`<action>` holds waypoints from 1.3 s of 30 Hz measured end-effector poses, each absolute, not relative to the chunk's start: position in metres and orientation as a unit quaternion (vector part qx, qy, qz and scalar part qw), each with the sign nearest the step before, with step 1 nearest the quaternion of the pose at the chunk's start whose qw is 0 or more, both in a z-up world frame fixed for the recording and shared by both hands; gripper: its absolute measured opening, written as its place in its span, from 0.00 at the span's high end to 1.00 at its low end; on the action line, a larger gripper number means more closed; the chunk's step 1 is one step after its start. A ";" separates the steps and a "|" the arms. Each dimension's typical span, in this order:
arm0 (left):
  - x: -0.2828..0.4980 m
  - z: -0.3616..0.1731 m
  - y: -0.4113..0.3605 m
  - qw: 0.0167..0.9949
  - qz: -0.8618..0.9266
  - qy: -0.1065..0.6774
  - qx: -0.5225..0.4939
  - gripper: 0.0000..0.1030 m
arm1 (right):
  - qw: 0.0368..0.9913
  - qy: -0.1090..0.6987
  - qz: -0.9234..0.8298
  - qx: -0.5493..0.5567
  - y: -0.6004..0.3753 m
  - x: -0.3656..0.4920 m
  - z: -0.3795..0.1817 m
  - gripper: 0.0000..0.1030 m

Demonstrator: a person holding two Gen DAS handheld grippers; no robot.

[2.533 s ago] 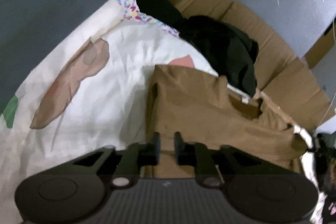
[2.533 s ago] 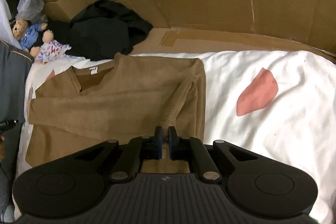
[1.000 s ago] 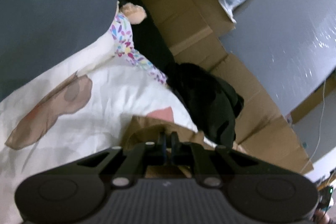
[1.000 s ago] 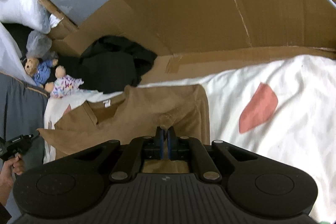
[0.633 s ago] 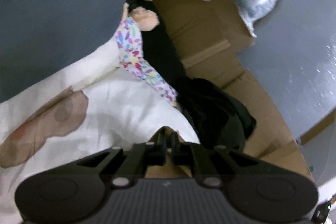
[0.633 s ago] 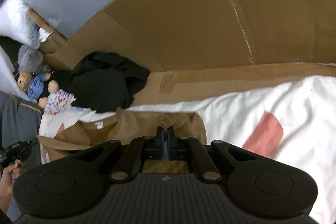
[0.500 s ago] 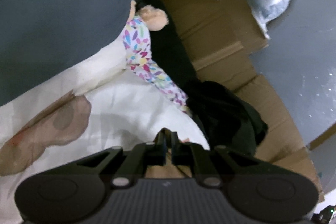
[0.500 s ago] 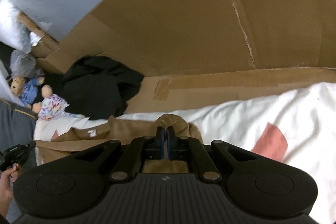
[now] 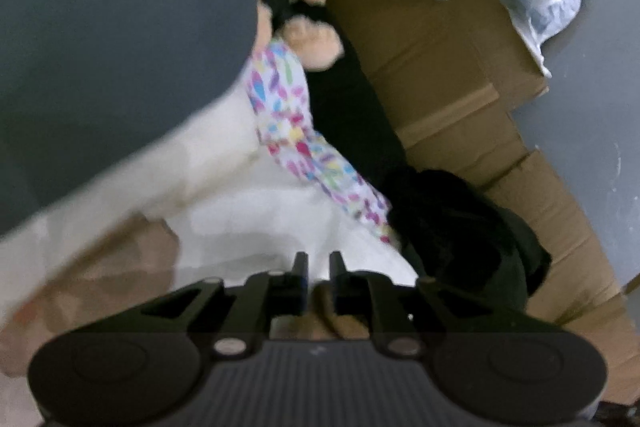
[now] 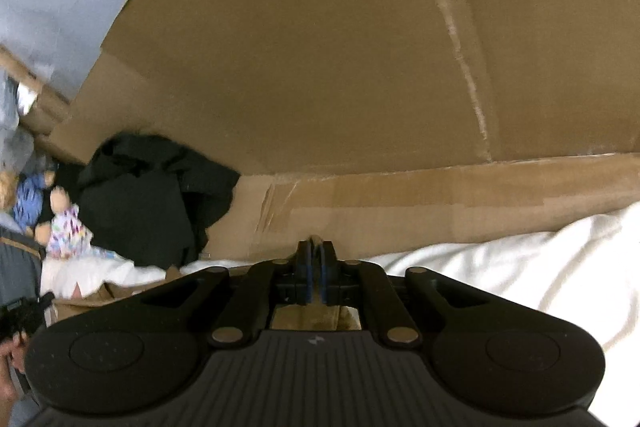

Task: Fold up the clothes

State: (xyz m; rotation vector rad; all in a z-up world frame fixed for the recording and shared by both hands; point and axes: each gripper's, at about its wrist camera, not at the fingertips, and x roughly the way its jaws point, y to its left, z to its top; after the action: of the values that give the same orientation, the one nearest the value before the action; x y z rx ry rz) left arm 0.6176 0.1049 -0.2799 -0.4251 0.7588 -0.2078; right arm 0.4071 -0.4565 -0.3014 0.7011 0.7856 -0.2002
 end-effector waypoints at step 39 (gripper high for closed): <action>0.637 -0.305 0.061 0.913 -0.140 0.380 -0.053 0.97 | 0.857 0.405 -0.117 0.296 -0.440 0.426 -0.330 0.97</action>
State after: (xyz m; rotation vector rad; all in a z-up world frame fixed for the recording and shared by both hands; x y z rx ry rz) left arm 0.6368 0.0605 -0.3047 -0.1096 0.7826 -0.2876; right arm 0.4258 -0.4397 -0.3299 0.6213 0.8504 -0.2450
